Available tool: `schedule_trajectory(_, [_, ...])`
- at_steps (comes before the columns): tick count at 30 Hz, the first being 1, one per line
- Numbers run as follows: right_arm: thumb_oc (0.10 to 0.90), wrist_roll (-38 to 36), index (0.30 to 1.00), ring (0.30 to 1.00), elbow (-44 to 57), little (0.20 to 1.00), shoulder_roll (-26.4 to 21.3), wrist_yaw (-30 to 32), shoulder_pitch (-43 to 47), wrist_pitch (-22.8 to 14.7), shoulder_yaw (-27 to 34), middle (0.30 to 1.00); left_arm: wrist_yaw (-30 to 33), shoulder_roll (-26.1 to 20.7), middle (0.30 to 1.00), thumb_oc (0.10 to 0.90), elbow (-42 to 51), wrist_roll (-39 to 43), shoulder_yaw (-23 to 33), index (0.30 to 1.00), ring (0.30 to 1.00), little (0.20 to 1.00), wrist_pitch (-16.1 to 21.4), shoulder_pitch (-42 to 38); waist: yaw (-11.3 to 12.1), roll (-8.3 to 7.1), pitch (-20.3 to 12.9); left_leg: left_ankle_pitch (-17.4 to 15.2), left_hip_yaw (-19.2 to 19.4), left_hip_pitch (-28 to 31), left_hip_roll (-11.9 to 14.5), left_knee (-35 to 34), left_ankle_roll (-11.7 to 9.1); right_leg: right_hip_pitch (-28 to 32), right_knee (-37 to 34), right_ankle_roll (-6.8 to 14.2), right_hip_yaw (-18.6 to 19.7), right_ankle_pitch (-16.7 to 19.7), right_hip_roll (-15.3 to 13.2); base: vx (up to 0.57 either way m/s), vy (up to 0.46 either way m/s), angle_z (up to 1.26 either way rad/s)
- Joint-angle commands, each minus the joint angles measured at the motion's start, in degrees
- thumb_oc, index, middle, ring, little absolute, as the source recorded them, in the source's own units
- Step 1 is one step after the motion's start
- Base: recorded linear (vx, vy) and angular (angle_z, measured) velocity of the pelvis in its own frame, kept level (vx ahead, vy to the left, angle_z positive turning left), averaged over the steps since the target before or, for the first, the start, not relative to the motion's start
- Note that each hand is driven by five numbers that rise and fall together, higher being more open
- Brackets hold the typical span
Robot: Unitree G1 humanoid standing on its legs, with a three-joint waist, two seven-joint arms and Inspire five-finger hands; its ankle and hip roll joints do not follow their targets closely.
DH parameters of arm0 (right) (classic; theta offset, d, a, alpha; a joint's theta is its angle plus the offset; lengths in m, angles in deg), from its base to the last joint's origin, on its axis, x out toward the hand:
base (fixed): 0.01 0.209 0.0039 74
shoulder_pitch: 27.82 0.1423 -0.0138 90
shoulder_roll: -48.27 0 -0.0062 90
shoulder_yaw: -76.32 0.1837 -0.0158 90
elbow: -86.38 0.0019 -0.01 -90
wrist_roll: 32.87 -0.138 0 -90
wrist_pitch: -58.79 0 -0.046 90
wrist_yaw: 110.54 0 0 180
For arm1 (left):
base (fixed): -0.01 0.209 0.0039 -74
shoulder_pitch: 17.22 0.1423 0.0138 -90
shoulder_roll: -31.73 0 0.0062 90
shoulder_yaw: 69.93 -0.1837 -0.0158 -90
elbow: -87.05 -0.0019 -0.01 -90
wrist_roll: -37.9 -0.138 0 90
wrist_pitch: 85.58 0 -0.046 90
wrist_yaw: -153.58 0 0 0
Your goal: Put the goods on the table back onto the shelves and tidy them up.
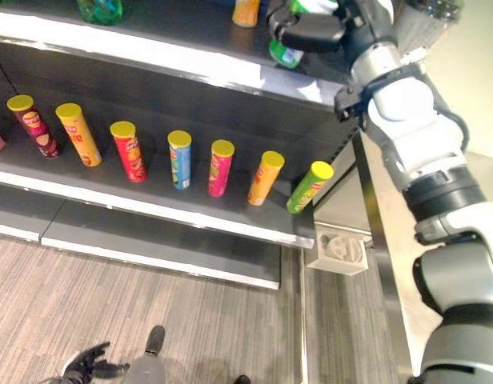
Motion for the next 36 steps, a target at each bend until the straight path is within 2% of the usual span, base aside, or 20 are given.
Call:
schedule_trajectory(1, [0.400, -0.6, 0.300, 0.300, -1.2, 0.300, -1.9, 3.0, 8.5, -4.1, 0.2, 0.300, 0.6, -2.7, 0.900, 0.800, -0.3, -0.7, -3.8, 0.900, 0.900, 0.900, 1.1, -1.6, 1.9, -1.56, -4.4, -7.8, 0.3, 2.4, -3.9, 0.3, 2.0, -3.4, 2.3, 0.9, -1.4, -0.3, -0.8, 0.04, -0.032, 0.33])
schedule_trajectory(14, [0.400, 1.5, 0.300, 0.300, -0.9, 0.300, -3.5, 4.5, 6.7, -3.8, 1.8, 0.300, 0.6, -3.8, 0.900, 0.800, 0.1, -1.9, -4.2, 0.900, 0.900, 0.900, 0.7, -1.5, 3.5, -3.66, -3.6, -7.3, -2.3, 0.2, -4.5, 0.1, 2.1, -3.6, 2.8, 1.3, -6.2, -0.2, -2.0, 0.02, -0.012, 0.19])
schedule_trajectory(26, [0.400, 4.4, 0.300, 0.300, -7.0, 0.300, -3.7, 4.8, 8.1, -2.7, 0.0, 0.300, 0.8, -5.3, 0.900, 0.800, 1.0, -1.6, -3.5, 0.900, 0.900, 0.900, 1.1, -0.8, 4.1, -5.61, -2.5, -7.8, -1.8, -0.3, -4.7, 0.1, 2.3, -3.8, 2.6, 1.4, -6.6, 0.3, -2.6, 0.00, 0.001, 0.01])
schedule_trajectory(36, [0.400, 6.7, 0.300, 0.300, -10.6, 0.300, -2.4, 4.8, 9.9, -2.0, -1.8, 0.300, 0.9, -5.1, 0.900, 0.800, 0.8, -1.6, -3.8, 0.900, 0.900, 0.900, 1.2, -1.0, 3.4, -6.07, -2.4, -8.1, -1.4, 0.1, -5.0, 0.1, 2.7, -4.3, 2.7, 1.5, -5.9, 0.8, -2.9, 0.00, 0.000, 0.00])
